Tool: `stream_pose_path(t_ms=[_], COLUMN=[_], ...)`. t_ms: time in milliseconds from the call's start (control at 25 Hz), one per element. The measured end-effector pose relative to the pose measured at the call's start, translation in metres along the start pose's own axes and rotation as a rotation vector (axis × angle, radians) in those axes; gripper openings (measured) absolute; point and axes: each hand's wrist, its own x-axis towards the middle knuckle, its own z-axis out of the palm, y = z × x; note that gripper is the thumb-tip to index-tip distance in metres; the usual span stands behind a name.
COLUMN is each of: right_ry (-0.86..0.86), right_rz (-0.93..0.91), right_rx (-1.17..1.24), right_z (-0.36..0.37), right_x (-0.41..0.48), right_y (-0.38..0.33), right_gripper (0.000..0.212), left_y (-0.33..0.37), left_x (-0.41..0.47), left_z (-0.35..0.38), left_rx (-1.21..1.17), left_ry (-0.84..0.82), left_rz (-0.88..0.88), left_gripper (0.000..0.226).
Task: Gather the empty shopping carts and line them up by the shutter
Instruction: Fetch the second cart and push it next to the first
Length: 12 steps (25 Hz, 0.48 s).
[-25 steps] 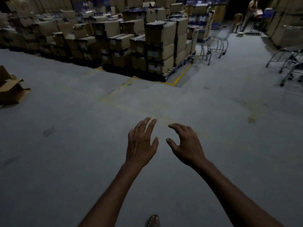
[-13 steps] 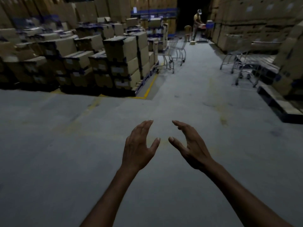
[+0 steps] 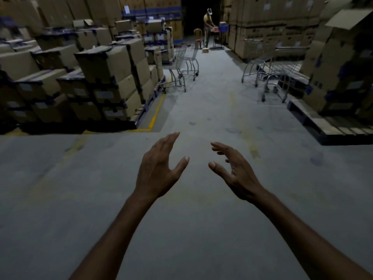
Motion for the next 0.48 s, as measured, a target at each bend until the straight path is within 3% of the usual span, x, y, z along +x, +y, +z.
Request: stream_pose_path(t_ms=[200, 480], right_ry=[-0.083, -0.022], right_rz=[-0.011, -0.073], right_rx=[-0.176, -0.461], right_z=[-0.02, -0.006], right_x=[0.115, 0.267], right_y=[0.091, 0.182], right_gripper=[0.063, 0.056], left_y=[-0.005, -0.066], left_x=[0.119, 0.247], left_z=[0.043, 0.113], left_rx=[0.037, 0.176], left_ry=[0.059, 0.069], left_rz=[0.053, 0.076], left_gripper=[0.068, 0.058])
